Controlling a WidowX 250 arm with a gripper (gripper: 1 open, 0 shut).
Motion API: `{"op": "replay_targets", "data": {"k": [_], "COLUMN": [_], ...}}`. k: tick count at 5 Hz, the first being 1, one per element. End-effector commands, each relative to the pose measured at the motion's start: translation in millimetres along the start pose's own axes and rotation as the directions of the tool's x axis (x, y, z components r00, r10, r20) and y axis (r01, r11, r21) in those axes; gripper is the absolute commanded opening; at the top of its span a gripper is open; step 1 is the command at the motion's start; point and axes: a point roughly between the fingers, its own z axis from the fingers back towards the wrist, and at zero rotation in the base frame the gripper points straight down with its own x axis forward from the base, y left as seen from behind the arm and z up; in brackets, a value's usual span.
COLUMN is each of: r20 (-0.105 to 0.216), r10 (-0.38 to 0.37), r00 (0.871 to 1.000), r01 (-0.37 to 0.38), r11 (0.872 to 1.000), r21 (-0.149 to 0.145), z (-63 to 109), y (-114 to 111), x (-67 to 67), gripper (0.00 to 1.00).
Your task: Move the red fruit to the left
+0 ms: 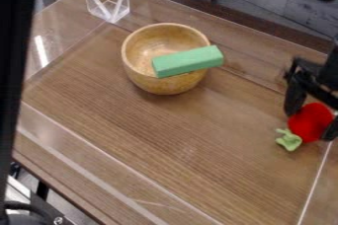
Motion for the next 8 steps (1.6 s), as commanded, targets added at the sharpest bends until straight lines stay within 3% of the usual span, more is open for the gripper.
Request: {"op": "replay_targets", "data": {"k": [1, 3, 5, 7, 8], "r20": [0.051, 0.051, 0.047, 0.029, 0.022], "r10": [-0.012, -0.043, -0.005, 0.044, 0.017], "r00": [0.999, 0.998, 0.999, 0.999, 1.0], "r01": [0.011, 0.041, 0.005, -0.044, -0.017], "r11": [1.0, 0.999, 1.0, 0.999, 1.0], "r21": [0.019, 0.033, 0.018, 0.001, 0.0], "z": [8.0, -3.3, -6.9, -12.5, -12.9], "y": [-7, -8, -1, -5, -5], "x": [9.1, 17.0, 35.7, 28.3, 26.4], "gripper": [1.0, 1.0, 1.0, 1.0, 1.0]}}
